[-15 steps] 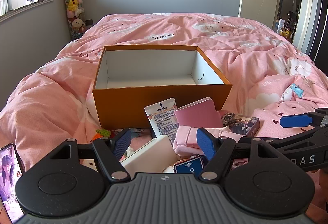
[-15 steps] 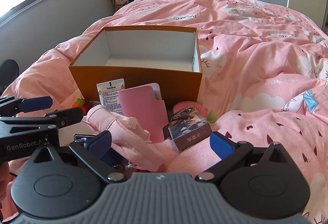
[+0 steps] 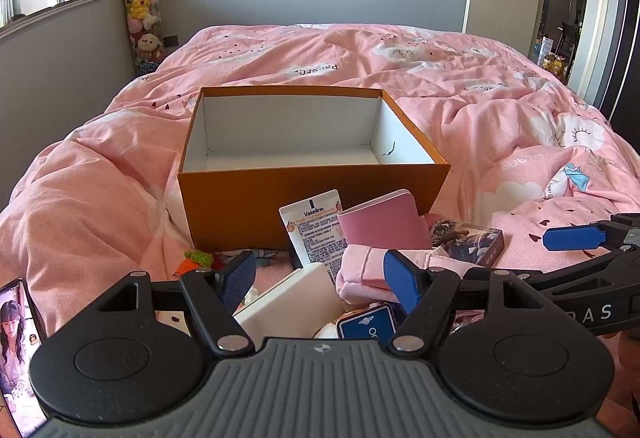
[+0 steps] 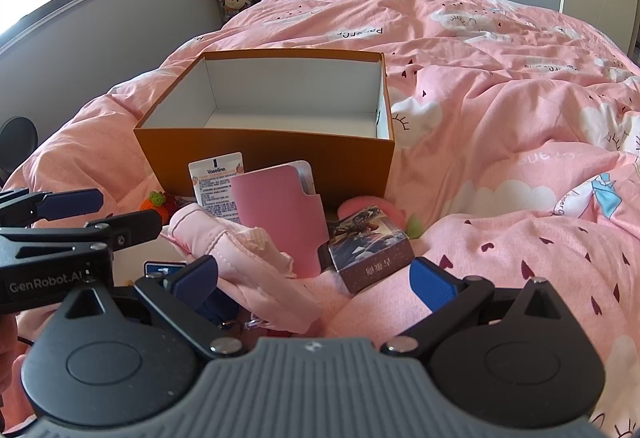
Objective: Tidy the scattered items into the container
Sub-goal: 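Grasp the pink cloth bag with the right gripper while the left gripper grasps the Ocean Park plush duck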
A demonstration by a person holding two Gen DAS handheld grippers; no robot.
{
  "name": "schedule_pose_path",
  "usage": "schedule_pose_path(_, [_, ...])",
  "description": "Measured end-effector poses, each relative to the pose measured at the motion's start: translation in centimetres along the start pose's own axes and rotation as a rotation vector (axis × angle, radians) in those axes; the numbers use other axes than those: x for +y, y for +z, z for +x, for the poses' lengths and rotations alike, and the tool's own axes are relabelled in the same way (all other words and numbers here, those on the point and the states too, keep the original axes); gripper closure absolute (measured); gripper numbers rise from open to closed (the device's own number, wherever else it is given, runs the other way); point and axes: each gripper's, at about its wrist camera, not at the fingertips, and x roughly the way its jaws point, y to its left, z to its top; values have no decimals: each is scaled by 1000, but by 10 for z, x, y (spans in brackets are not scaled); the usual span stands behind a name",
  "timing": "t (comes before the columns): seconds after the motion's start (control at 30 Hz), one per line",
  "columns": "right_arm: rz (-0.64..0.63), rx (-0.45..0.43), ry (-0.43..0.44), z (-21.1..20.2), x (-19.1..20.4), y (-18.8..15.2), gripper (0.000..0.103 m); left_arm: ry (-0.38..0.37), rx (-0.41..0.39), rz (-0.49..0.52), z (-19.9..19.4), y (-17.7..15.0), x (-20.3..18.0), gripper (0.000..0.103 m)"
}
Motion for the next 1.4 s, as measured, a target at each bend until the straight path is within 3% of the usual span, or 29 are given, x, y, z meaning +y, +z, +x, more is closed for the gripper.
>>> schedule_pose_path(0.23, [3, -4, 10, 0, -2, 0, 2, -34, 10, -26, -4, 0, 12, 23])
schedule_pose_path(0.47, [-44, -24, 44, -6, 2, 7, 12, -104, 65, -59, -6, 5, 24, 44])
schedule_pose_path(0.67, [-133, 11, 122, -5, 13, 14, 24, -103, 103, -36, -3, 5, 25, 61])
schedule_pose_path(1.0, [-276, 82, 148, 19, 35, 9, 30, -128, 159, -6, 8, 1, 19, 61])
schedule_pose_path(1.07, [-287, 93, 144, 24, 36, 8, 35, -132, 155, -1, 7, 1, 18, 61])
schedule_pose_path(1.13, [-287, 103, 145, 27, 37, 7, 48, -135, 154, 3, 7, 1, 17, 61])
schedule_pose_path(1.27, [-278, 96, 154, 26, 36, 4, 53, -136, 152, -5, 8, 1, 17, 56])
schedule_pose_path(1.4, [-256, 88, 181, 21, 32, 3, 68, -138, 154, -16, 8, 2, 18, 54])
